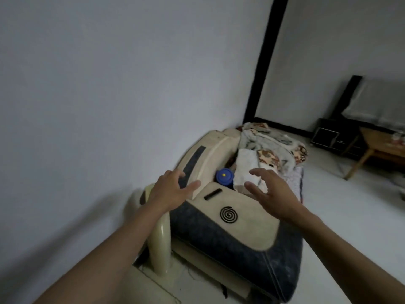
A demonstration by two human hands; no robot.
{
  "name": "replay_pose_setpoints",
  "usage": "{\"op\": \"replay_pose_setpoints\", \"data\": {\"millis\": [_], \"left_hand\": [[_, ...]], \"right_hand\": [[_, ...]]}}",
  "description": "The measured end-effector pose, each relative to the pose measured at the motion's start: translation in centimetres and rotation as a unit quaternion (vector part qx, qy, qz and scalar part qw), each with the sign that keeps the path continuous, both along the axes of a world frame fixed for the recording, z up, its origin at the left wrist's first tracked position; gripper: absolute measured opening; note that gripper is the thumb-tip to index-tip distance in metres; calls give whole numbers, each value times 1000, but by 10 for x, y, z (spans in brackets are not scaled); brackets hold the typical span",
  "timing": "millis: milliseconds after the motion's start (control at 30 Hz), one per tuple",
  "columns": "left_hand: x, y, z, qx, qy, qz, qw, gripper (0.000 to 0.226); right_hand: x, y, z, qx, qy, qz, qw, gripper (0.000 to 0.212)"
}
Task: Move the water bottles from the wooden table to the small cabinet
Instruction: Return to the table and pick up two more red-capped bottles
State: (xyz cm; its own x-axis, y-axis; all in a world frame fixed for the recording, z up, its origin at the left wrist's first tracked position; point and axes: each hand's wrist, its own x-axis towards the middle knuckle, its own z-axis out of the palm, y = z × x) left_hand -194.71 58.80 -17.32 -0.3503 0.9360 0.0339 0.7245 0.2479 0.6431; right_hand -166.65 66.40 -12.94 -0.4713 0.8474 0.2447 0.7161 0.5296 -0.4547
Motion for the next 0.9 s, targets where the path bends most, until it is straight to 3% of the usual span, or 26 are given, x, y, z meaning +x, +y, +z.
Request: {"op": "replay_pose_setpoints", "data": {"millis": [67, 200, 300, 600, 900], "left_hand": [[34, 10, 10, 9, 3, -36, 999, 90], [110, 29, 23, 23, 19, -112, 993, 72], [173, 38, 31, 22, 33, -157, 987, 78], [349, 30, 38, 7, 63, -236, 970, 74], [454, 40, 50, 13, 93, -332, 938, 75]], "right_hand": [[41, -13, 6, 2, -2, -46, 999, 50], [121, -40, 12, -1, 2, -136, 991, 52], [180, -62, 15, -7, 8, -187, 982, 53], [339, -115, 21, -22, 62, -268, 961, 52], [433, -152, 18, -16, 103, -350, 931, 53]]}}
